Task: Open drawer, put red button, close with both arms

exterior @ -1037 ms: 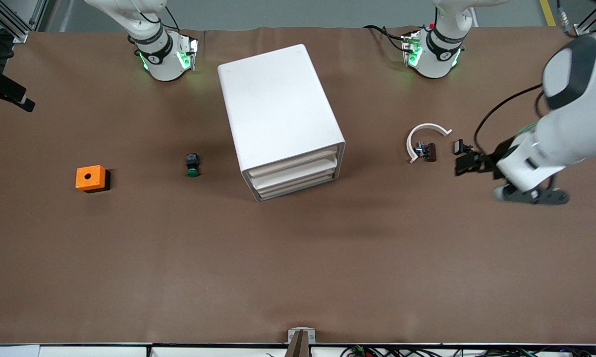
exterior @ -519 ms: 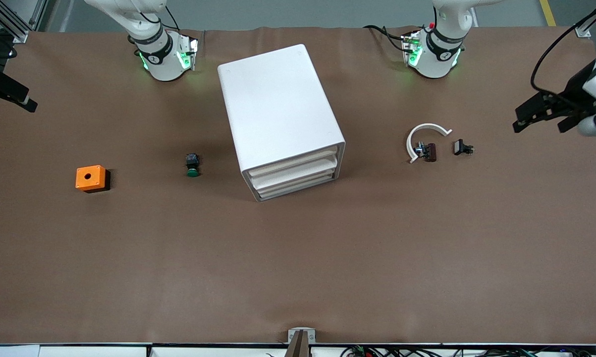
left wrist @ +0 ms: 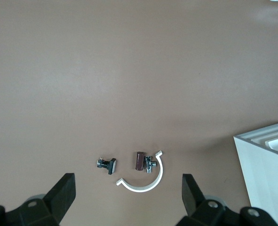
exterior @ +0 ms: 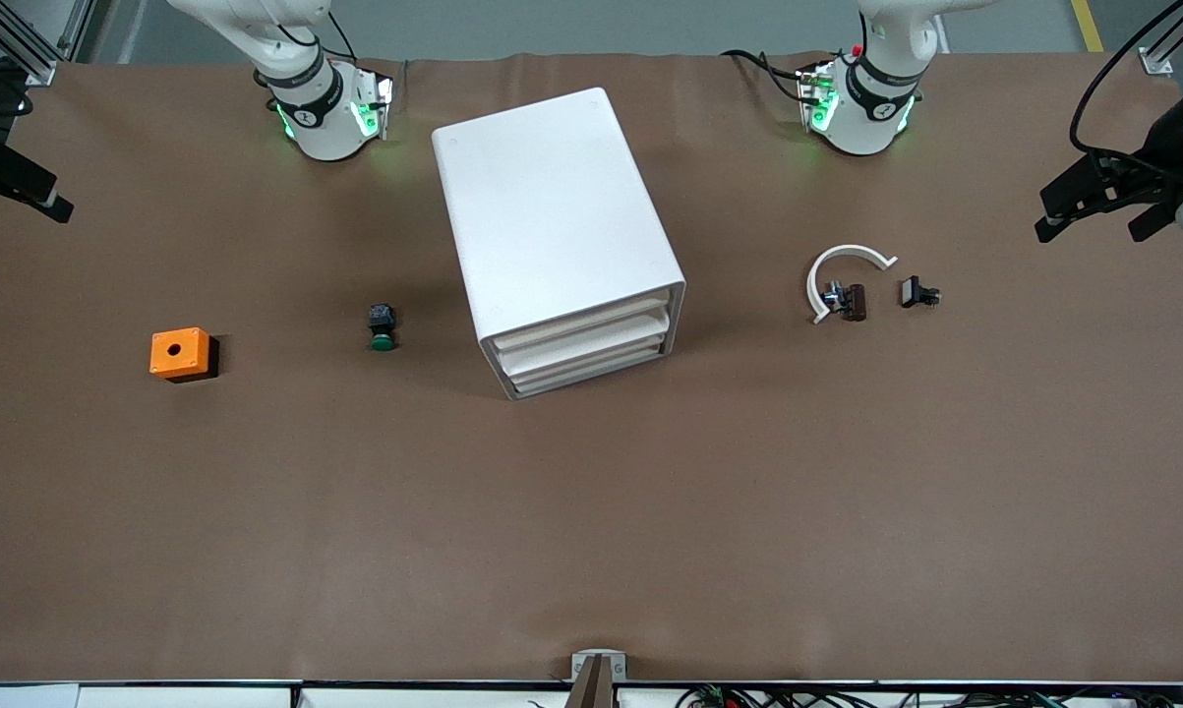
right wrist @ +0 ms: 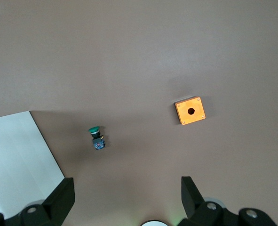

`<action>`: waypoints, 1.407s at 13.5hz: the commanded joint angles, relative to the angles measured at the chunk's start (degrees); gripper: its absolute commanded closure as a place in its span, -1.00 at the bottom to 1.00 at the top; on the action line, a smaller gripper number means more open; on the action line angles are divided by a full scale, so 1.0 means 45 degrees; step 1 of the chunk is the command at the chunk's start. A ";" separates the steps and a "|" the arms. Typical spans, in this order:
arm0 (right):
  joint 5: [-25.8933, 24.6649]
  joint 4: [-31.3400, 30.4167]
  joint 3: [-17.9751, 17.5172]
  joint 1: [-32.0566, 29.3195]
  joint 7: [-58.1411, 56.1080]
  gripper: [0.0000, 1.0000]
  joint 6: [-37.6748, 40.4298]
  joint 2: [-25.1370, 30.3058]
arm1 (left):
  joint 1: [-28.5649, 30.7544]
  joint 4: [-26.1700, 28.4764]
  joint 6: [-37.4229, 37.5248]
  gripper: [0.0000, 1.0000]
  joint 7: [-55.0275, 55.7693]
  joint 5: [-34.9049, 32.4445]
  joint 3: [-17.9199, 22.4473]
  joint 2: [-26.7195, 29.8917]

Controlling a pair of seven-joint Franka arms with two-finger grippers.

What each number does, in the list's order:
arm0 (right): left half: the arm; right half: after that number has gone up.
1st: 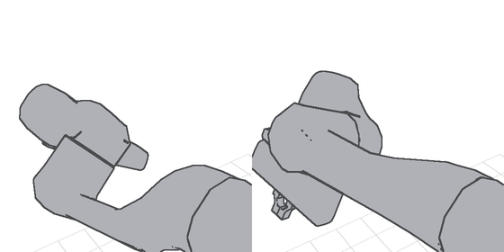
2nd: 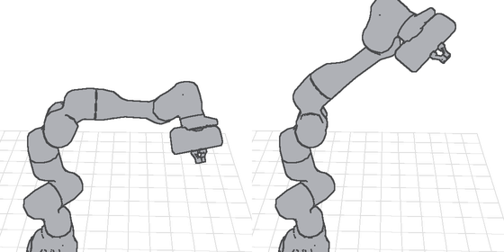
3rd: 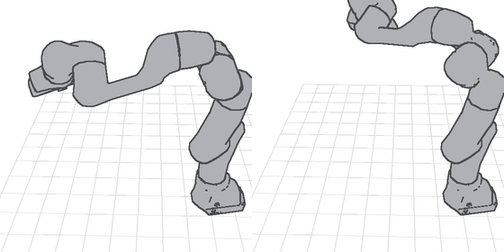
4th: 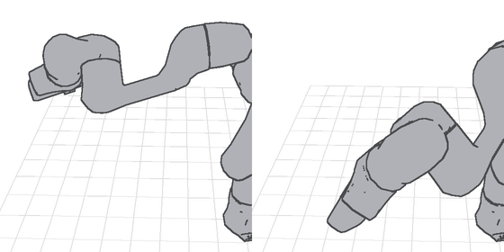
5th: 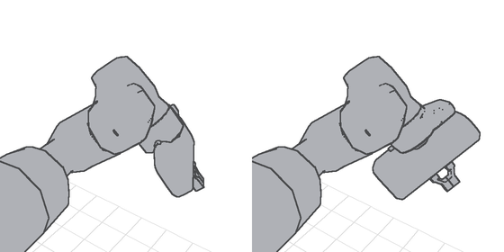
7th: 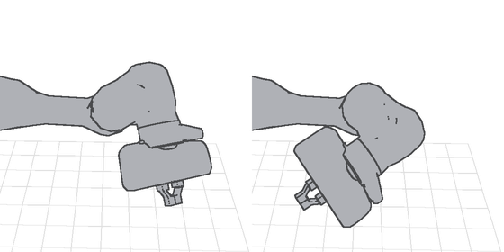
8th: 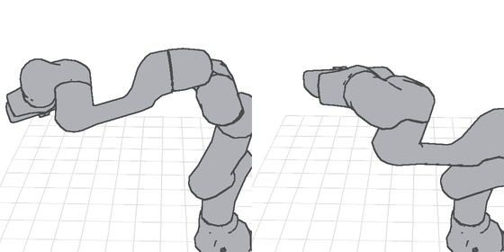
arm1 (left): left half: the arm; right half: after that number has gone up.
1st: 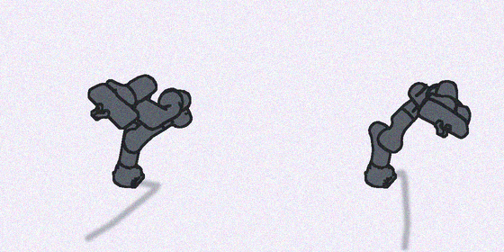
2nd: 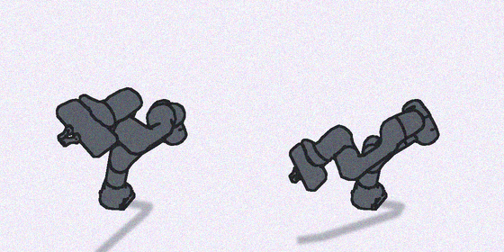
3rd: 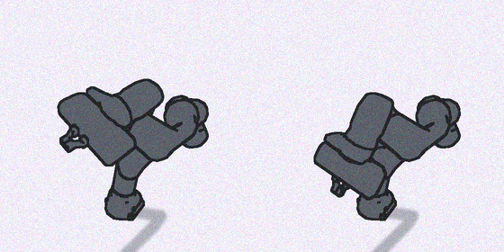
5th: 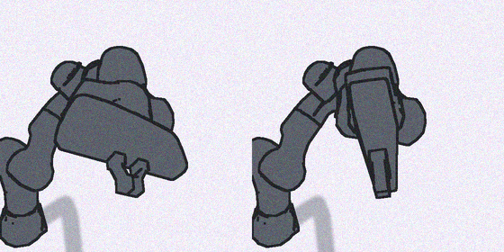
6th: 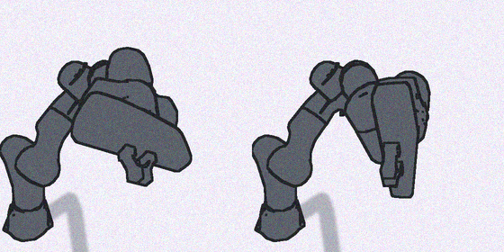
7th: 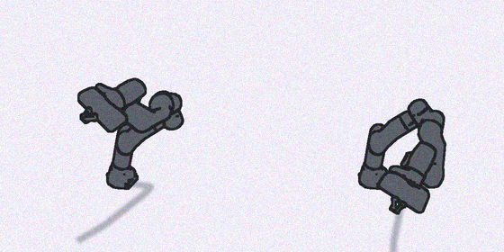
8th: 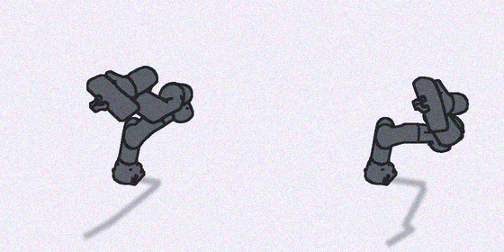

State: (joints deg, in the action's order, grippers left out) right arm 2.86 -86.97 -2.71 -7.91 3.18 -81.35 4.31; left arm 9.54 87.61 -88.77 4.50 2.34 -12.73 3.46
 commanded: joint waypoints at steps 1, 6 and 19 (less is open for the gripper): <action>0.0106 -0.0342 -0.0100 -0.0136 0.0034 -1.00 -0.0164 0.0274 | 0.0263 -0.0387 0.0254 -1.00 -0.0180 -0.0228 -0.0002 -0.0047; 0.0145 -0.0322 -0.0159 -0.0097 0.0035 -1.00 -0.0164 0.0293 | -0.1257 -0.0406 0.0254 -1.00 -0.0394 -0.0228 0.1634 -0.0047; 0.0184 -0.0342 -0.0179 0.0411 0.0034 -1.00 -0.0144 0.0293 | -0.2490 -0.0387 0.0566 -1.00 -0.0414 -0.0228 0.2888 -0.0066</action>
State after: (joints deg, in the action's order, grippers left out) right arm 3.06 -86.98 -3.47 -6.42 3.19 -81.37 4.31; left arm -0.84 86.96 -87.52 3.46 2.33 -0.37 3.45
